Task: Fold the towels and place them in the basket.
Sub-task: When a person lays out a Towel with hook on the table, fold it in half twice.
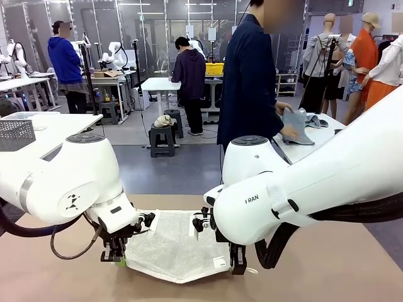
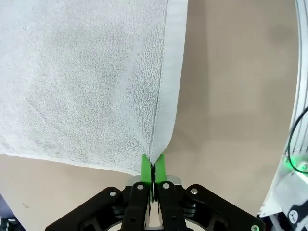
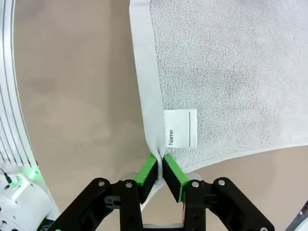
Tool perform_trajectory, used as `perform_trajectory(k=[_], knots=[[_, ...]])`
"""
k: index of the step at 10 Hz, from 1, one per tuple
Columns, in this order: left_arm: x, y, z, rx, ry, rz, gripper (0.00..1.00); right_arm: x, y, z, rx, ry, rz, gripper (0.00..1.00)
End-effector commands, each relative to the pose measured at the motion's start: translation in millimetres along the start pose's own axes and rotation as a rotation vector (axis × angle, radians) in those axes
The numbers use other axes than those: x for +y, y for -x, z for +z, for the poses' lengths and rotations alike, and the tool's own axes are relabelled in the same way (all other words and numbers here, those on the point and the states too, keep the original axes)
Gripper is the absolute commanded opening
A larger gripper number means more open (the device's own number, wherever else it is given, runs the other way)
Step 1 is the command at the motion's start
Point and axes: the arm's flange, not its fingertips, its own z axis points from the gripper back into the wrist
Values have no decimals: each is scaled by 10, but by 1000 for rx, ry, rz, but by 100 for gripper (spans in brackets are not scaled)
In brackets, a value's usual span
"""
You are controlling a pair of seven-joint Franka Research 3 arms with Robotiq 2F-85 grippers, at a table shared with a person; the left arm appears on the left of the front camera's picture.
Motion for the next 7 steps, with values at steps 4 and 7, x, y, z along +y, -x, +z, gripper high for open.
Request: perform_trajectory(k=[4, 7], knots=[[12, 8, 11, 18, 23, 8, 0, 14, 12, -61, 2, -14, -12, 18], [7, 17, -8, 17, 32, 9, 0, 17, 14, -88, 1, -19, -16, 18]])
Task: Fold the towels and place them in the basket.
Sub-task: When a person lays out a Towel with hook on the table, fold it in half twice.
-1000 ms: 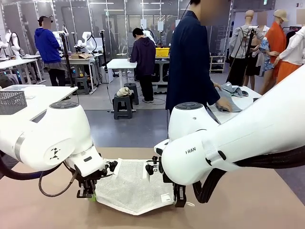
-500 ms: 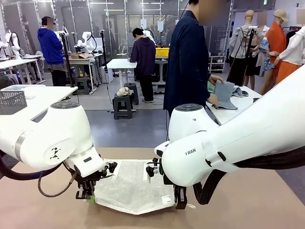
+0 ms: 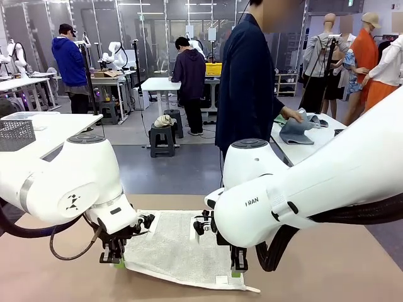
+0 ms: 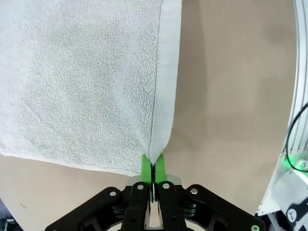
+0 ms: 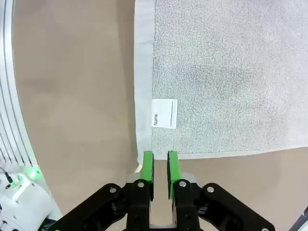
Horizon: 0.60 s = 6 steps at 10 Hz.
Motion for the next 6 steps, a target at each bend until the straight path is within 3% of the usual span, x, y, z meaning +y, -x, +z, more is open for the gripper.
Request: perform_trajectory(k=[1, 6], knots=[[20, 7, 0, 6, 22, 9, 0, -7, 0, -37, -7, -9, -15, 18], [7, 32, -72, -2, 43, 16, 0, -7, 25, -276, -17, -77, -26, 18]])
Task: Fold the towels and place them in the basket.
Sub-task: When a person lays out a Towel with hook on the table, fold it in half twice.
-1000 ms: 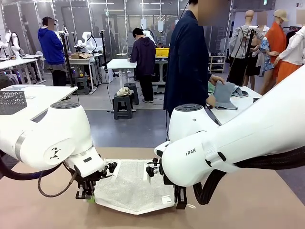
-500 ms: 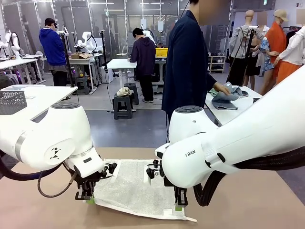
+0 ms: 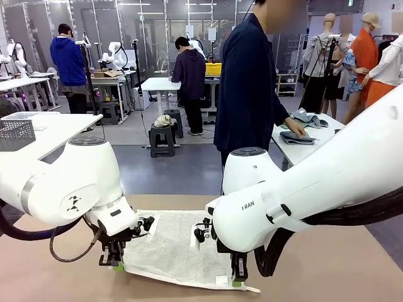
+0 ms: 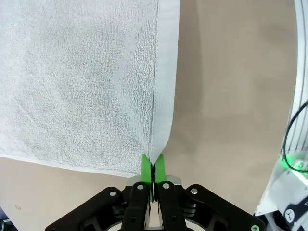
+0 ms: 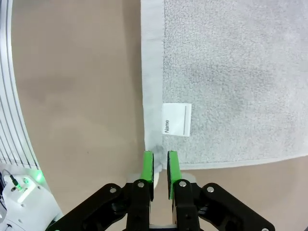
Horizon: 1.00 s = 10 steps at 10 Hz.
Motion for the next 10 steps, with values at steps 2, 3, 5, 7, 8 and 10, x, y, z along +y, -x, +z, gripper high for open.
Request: perform_trajectory(k=[2, 3, 5, 7, 8, 10], knots=[[13, 15, -22, -7, 25, 7, 0, -32, -1, -120, -22, -34, -4, 23], [12, 15, -23, -7, 24, 6, 0, -38, 3, -130, -20, -35, -5, 23], [4, 12, -29, -8, 27, 3, 0, -40, -2, -141, -11, -27, -3, 23], [13, 1, -33, -9, 30, 0, 0, -43, -7, -153, -5, -25, 1, 23], [15, 1, -31, -9, 31, 0, 0, -47, -5, -168, -6, -30, 0, 23], [16, 4, -34, -10, 32, 0, 0, -52, 4, -189, -10, -38, 1, 23]])
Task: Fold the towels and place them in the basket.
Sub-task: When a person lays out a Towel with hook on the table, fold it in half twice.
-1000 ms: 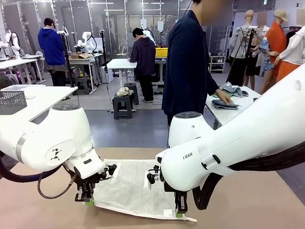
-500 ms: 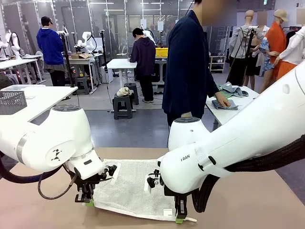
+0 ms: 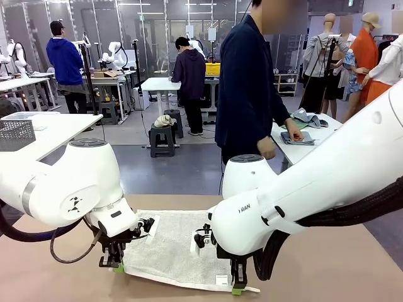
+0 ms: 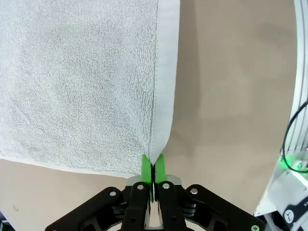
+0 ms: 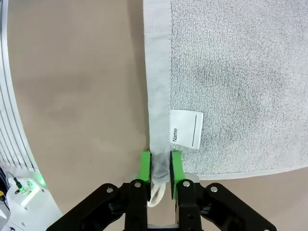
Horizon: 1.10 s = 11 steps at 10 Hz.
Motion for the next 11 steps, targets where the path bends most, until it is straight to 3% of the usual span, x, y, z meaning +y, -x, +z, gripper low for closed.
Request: perform_trajectory(k=[1, 6, 11], knots=[[14, 2, 1, -11, 23, -4, 0, -45, 1, -35, -12, -2, 18, 3], [11, -3, 36, -19, 23, -16, 0, -24, -11, 48, -18, -3, 21, 0], [213, 29, 365, -17, -55, -15, 0, -149, 1, 666, 0, 123, 26, 0]])
